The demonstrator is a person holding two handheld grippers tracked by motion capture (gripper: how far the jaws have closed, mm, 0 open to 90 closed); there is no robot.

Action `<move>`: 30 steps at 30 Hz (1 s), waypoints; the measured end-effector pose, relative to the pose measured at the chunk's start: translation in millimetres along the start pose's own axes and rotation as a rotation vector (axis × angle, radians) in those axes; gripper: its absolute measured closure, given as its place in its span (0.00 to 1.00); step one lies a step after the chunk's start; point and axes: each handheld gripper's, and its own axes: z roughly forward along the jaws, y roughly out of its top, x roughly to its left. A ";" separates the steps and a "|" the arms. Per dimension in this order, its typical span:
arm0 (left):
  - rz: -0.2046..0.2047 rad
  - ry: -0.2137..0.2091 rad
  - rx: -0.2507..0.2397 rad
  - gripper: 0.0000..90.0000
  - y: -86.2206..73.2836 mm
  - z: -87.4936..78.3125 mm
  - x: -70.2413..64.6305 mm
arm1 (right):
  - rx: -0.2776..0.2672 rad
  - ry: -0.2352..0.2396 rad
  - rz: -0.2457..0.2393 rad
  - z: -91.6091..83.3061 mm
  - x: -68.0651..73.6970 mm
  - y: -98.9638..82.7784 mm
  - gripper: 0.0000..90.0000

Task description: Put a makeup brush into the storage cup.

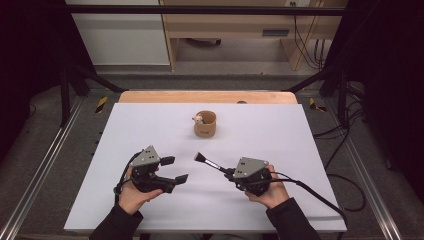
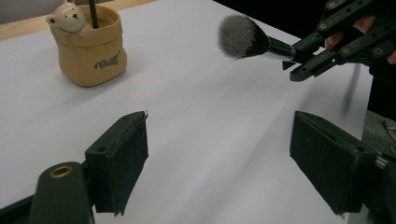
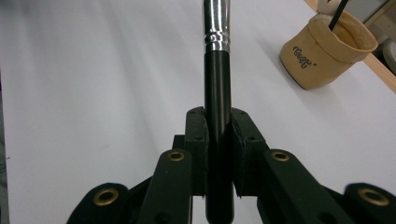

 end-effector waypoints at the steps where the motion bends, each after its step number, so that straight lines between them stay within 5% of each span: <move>1: 0.001 0.000 -0.003 0.21 -0.4 0.9 -0.5 | -0.002 0.000 0.006 -0.1 0.3 -0.8 0.88; 30: -0.046 -0.100 -0.106 0.22 8.6 32.9 -22.9 | -0.168 -0.012 0.133 -2.4 4.5 -15.1 0.88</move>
